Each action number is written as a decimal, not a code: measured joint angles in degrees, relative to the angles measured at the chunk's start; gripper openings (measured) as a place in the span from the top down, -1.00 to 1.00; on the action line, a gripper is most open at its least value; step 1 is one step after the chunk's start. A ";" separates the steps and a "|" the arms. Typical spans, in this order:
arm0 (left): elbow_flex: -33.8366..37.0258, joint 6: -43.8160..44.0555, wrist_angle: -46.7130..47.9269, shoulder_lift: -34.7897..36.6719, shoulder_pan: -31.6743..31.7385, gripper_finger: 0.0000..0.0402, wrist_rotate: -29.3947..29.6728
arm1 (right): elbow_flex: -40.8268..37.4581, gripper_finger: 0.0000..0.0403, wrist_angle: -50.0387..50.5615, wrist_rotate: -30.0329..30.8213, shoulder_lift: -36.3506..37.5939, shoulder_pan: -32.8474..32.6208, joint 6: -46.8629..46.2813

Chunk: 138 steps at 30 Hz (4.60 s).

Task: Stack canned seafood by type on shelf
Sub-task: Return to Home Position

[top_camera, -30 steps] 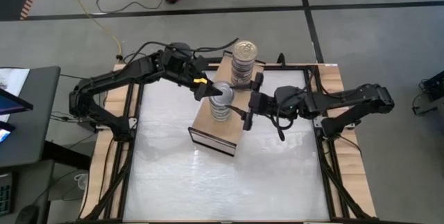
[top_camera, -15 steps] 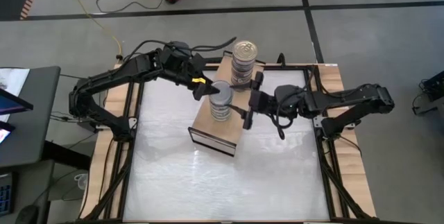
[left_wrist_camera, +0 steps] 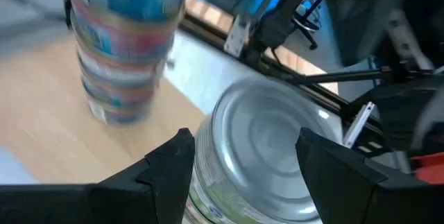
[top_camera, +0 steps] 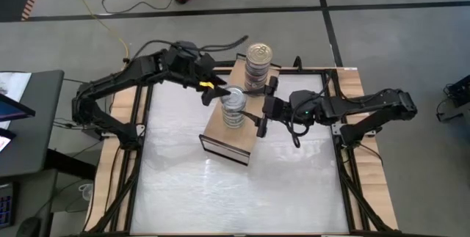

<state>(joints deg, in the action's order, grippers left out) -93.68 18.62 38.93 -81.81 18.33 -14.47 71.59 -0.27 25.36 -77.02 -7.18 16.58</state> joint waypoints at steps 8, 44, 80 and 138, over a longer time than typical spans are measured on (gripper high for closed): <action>-3.53 -16.20 1.50 6.54 -4.86 -0.21 7.36 | 0.00 -0.52 6.95 -0.02 8.53 -2.16 -2.00; 60.83 -19.57 -41.21 45.20 -22.21 -0.21 7.07 | -45.48 -0.50 -4.21 6.26 62.06 -5.84 -10.47; 72.53 -15.21 -41.00 57.09 -22.23 -0.21 18.04 | -45.35 -0.50 17.52 12.94 76.86 -5.92 -16.24; 92.90 -18.39 -42.68 81.22 -22.19 -0.21 29.73 | -53.64 -0.50 21.22 13.42 76.88 -5.92 -29.79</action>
<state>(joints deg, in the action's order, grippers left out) -0.78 0.23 -3.75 -0.60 -3.86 15.27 17.96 20.95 38.79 -0.14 -13.10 -13.21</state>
